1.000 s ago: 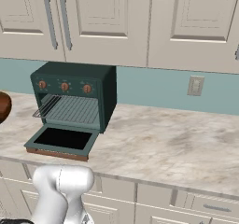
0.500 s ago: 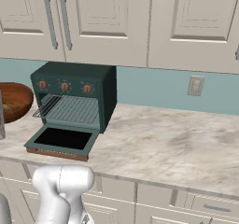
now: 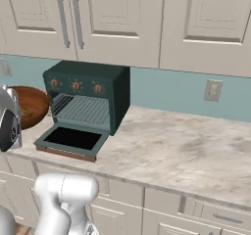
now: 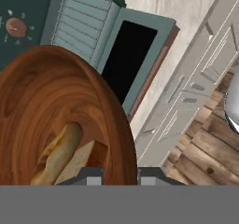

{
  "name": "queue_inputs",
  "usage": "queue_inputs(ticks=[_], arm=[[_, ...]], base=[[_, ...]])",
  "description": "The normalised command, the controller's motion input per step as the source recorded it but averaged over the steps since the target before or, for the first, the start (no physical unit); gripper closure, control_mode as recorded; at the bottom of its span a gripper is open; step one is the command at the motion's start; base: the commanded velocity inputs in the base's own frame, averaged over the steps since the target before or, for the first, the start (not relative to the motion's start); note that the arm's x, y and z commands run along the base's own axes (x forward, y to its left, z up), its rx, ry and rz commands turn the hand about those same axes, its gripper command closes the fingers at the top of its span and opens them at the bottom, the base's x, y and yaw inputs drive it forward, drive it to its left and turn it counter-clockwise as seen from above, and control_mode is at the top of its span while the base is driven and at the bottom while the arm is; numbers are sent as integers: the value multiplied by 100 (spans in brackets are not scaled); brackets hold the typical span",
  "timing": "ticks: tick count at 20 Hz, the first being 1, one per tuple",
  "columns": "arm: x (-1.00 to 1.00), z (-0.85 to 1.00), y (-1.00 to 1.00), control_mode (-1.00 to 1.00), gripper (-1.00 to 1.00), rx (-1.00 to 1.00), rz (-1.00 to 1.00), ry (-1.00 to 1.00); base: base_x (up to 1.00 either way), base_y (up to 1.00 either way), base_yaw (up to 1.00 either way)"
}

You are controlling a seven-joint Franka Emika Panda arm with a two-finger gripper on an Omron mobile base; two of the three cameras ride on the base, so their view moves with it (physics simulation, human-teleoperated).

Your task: Pick up the heated bread from the toaster oven and place it in the bowl. Then move the bread bowl to the dining counter.

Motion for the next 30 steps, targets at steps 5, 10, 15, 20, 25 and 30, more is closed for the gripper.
queue_inputs(ticks=[5, 10, 15, 20, 25, 30], arm=[[0, 0, 0, 100, 100, 0, 0, 0], [0, 0, 0, 100, 100, 0, 0, 0], [0, 0, 0, 100, 100, 0, 0, 0], [0, 0, 0, 100, 100, 0, 0, 0], [0, 0, 0, 100, 100, 0, 0, 0], [0, 0, 0, 100, 100, 0, 0, 0]], base=[[-93, -35, 83], [-33, -6, 100], [-6, 0, 100], [0, 0, 100], [0, 3, 99], [73, 5, 67]])
